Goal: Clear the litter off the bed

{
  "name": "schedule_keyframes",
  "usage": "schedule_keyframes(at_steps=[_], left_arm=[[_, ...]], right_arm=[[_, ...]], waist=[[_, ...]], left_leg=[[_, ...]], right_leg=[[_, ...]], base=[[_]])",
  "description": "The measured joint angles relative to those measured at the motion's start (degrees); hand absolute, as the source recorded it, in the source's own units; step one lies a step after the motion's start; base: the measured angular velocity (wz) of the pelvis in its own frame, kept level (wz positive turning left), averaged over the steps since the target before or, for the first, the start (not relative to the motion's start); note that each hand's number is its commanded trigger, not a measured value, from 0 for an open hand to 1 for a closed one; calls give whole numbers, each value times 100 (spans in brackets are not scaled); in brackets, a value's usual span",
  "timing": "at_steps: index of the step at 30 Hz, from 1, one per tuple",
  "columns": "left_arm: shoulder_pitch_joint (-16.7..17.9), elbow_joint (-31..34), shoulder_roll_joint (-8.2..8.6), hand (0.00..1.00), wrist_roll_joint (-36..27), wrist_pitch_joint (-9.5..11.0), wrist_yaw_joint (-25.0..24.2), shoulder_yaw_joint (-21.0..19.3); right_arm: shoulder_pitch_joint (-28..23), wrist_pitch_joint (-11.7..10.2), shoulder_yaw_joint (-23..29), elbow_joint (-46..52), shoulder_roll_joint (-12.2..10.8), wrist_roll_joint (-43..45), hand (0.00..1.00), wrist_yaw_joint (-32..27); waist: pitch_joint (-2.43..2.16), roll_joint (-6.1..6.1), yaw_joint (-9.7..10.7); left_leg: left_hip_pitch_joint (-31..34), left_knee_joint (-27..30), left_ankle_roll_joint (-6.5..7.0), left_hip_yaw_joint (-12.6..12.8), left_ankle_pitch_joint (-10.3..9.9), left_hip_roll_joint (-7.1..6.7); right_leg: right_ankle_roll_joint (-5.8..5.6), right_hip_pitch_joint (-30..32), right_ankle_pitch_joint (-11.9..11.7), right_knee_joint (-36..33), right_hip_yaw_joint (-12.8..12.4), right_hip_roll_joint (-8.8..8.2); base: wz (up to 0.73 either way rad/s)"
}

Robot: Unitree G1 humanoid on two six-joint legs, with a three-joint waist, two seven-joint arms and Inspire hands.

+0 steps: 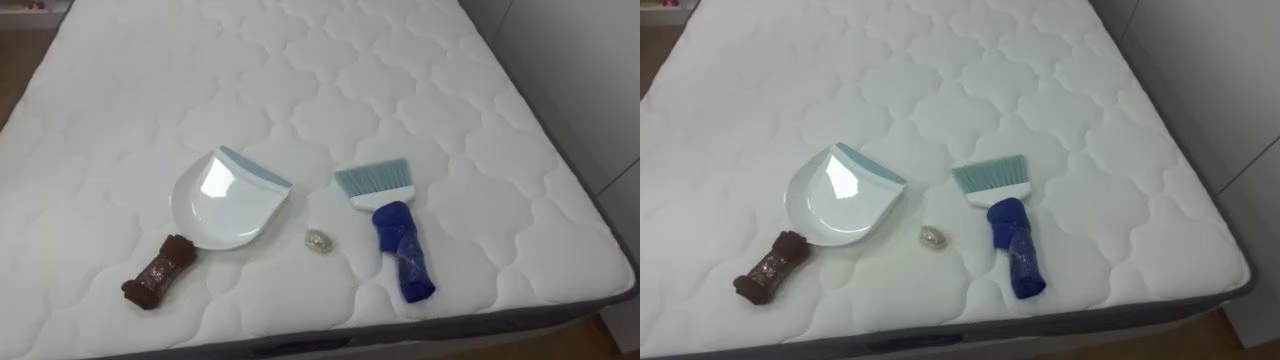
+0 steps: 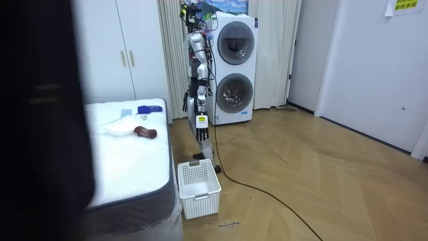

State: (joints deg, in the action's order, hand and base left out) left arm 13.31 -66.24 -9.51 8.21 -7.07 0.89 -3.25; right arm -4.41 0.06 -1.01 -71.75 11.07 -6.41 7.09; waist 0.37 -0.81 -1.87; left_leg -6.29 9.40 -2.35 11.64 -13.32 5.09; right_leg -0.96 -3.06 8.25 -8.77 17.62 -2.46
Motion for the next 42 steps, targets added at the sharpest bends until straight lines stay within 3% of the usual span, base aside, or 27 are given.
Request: schedule_keyframes(at_steps=[22,29,32,39,42], left_arm=[[21,-16,-15,0,121,-4,-283,-17],[-104,4,-25,0,150,71,89,-56],[-122,200,-29,0,149,229,389,-200],[-654,839,-13,0,153,916,1323,-388],[-676,1243,5,0,284,1219,1662,-369]], right_arm=[[-20,4,4,-8,-35,16,0,62],[-13,-3,-39,-3,-40,9,0,59],[-8,-66,-51,-8,-41,31,0,51],[62,-284,-65,-2,-34,46,0,-8],[33,-399,-59,-2,-34,47,0,-18]], waist=[[-5,-63,-4],[7,-82,16],[18,-88,7],[22,-66,2],[16,-48,32]], left_leg=[[-30,18,0,-1,0,1],[-30,26,0,-92,0,-6],[8,45,1,-122,0,-8],[314,150,15,-212,9,-34],[285,125,15,-225,10,-44]], right_leg=[[1,-1,0,-3,-9,-2],[-2,-82,3,7,50,-12],[-2,-70,3,6,79,-15],[6,211,21,-134,132,-64],[1,204,24,-129,111,-68]], base=[[0],[6],[6],[4],[-3]])
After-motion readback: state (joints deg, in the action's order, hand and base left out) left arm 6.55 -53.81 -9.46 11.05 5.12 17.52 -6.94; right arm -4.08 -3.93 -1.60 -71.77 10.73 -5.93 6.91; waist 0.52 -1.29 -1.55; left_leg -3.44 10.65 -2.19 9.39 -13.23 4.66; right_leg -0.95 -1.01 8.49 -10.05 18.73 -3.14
